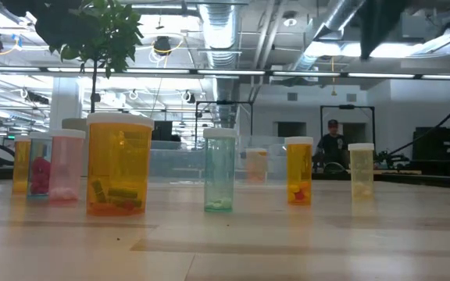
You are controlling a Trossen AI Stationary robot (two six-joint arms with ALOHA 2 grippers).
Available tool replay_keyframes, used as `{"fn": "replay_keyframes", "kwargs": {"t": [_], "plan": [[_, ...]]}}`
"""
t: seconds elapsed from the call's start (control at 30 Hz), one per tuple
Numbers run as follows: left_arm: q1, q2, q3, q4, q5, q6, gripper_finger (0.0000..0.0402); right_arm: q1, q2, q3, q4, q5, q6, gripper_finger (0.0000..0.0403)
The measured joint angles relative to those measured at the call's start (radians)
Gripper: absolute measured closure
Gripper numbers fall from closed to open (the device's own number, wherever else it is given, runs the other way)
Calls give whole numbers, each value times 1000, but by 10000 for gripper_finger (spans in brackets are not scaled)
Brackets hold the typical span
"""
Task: Pick and place medicine bottles into bin by pill shape (circle, oval)
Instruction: Put the yellow tablet bottle into the left transparent bin
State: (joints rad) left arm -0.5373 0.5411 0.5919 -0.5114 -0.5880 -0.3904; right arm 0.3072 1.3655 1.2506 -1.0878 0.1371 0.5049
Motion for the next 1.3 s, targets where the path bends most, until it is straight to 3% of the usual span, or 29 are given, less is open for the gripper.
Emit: {"fn": "replay_keyframes", "kwargs": {"t": [0.17,0.33,0.57,1.3], "plan": [[0,0,0,0,0,-10,119,17,-4,-173,173,1,18,133],[0,0,0,1,-1,-11,119,5,42,-237,289,5,-38,133],[0,0,0,1,-2,-12,119,-15,116,-242,376,-3,-95,133],[0,0,0,1,-2,-13,119,-10,246,-241,401,-31,-137,133]]}}
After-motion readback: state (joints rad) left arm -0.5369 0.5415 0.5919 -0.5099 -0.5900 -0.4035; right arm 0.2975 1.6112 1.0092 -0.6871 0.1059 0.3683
